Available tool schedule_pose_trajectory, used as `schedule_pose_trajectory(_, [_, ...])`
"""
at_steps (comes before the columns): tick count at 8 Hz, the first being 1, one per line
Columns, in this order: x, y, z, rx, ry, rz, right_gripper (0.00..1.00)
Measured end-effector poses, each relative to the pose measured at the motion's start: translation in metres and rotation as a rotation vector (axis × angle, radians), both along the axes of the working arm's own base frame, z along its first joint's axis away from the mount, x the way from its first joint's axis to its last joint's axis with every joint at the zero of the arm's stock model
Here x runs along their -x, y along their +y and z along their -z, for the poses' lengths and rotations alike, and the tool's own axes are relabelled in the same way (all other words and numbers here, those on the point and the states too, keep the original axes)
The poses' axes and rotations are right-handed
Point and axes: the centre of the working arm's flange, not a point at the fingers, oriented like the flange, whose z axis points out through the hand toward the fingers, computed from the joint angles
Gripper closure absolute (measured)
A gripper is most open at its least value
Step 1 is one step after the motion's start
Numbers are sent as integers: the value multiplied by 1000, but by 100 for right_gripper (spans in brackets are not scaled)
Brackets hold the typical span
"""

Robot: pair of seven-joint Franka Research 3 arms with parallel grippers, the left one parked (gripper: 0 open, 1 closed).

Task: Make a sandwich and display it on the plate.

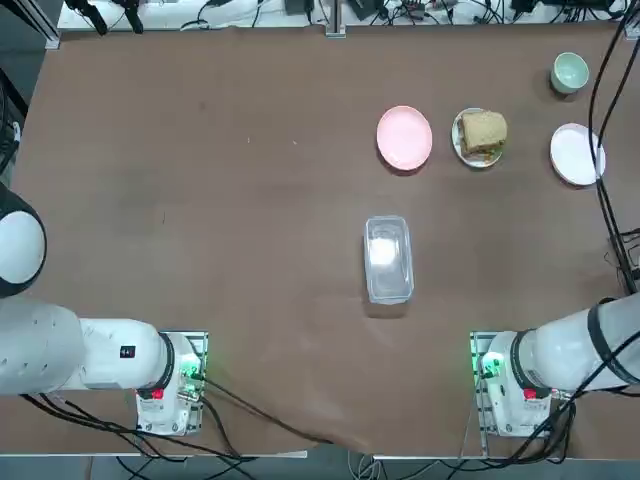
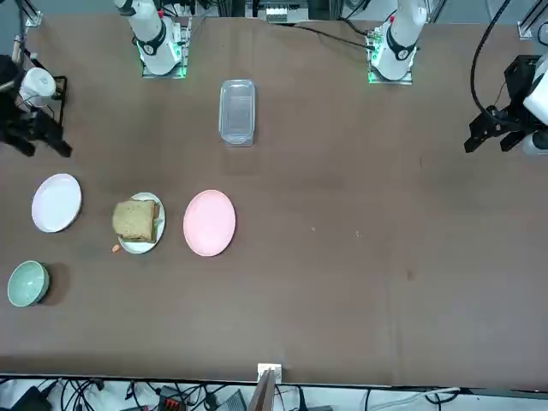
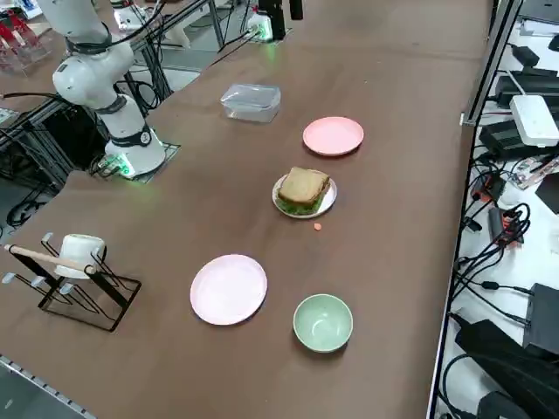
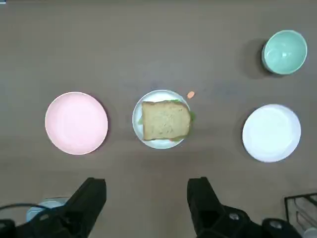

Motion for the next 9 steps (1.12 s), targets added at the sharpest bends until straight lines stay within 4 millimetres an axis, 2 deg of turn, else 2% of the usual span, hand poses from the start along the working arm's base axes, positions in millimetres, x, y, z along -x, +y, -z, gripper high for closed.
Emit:
schedule_pose_trajectory(1, [10,6,0,6,5,-1,0])
schedule_pose_trajectory(3, [34,2,-1,22,13,5,0])
schedule_pose_trajectory(5, [49,-2,-5,21,6,18,0])
schedule_pose_trajectory(7, [50,-10,-5,20,4,34,0])
schedule_pose_trajectory(9, [49,-30,-5,18,-2,42,0])
